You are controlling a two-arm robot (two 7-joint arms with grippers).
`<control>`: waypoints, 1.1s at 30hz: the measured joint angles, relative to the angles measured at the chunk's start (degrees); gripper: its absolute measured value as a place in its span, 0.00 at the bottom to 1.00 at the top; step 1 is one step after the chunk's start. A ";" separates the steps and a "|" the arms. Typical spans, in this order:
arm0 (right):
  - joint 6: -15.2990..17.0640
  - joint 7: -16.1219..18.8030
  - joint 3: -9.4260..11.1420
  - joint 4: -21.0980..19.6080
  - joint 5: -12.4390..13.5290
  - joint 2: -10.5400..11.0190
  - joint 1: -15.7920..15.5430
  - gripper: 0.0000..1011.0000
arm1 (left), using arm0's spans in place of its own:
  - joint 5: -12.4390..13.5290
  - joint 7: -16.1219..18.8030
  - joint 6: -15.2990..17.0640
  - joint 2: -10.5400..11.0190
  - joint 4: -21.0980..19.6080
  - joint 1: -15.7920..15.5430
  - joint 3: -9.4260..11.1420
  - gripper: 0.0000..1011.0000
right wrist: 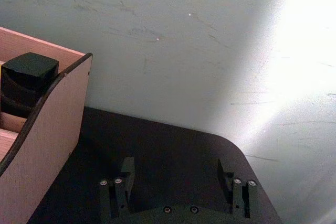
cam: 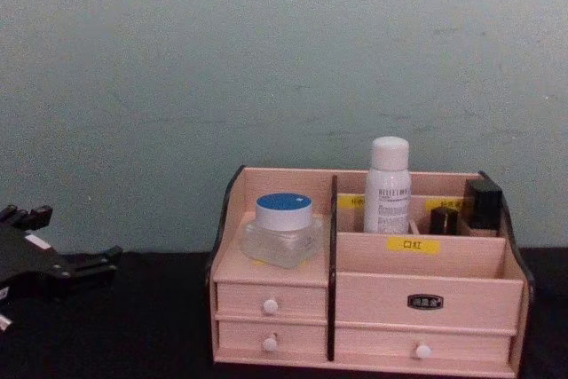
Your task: Pick up the facial cleanser and watermelon frost from the table and place them into the tiered storage box.
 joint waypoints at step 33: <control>0.00 0.00 0.00 -0.01 0.00 0.00 0.00 0.99 | 0.00 0.00 0.00 0.00 0.00 0.00 0.00 0.99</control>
